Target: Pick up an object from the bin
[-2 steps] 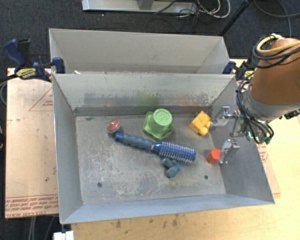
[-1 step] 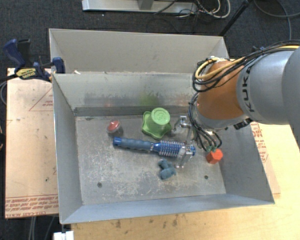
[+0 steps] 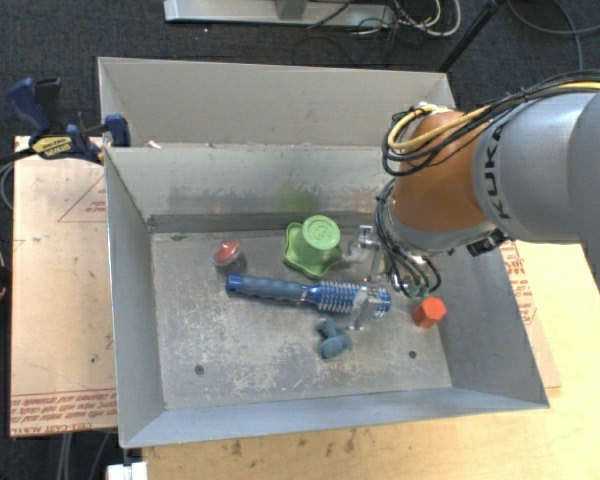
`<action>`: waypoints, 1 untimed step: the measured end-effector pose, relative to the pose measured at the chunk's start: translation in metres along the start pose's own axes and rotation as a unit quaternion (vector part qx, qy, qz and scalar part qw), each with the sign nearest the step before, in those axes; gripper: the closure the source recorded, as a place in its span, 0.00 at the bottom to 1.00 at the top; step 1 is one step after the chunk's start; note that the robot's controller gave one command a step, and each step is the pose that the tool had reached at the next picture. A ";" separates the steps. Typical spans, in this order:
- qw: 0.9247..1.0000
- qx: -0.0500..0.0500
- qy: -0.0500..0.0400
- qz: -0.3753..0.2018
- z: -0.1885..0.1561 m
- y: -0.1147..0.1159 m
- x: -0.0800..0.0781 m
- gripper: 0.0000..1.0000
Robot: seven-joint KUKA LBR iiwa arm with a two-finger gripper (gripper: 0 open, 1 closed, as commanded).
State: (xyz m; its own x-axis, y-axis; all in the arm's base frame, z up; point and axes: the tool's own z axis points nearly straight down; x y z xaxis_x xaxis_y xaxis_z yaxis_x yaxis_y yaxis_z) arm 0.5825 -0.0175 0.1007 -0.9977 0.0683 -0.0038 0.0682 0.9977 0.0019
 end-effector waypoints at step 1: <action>1.000 0.000 0.000 0.023 0.001 -0.002 -0.012 0.00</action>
Offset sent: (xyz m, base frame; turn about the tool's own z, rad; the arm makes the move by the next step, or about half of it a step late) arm 0.0107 -0.0035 -0.0007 0.0486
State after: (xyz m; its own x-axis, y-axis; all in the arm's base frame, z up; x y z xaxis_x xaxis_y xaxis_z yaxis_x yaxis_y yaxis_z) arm 0.5940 -0.0203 0.1000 -0.9934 0.1149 -0.0036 0.1149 0.9934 0.0017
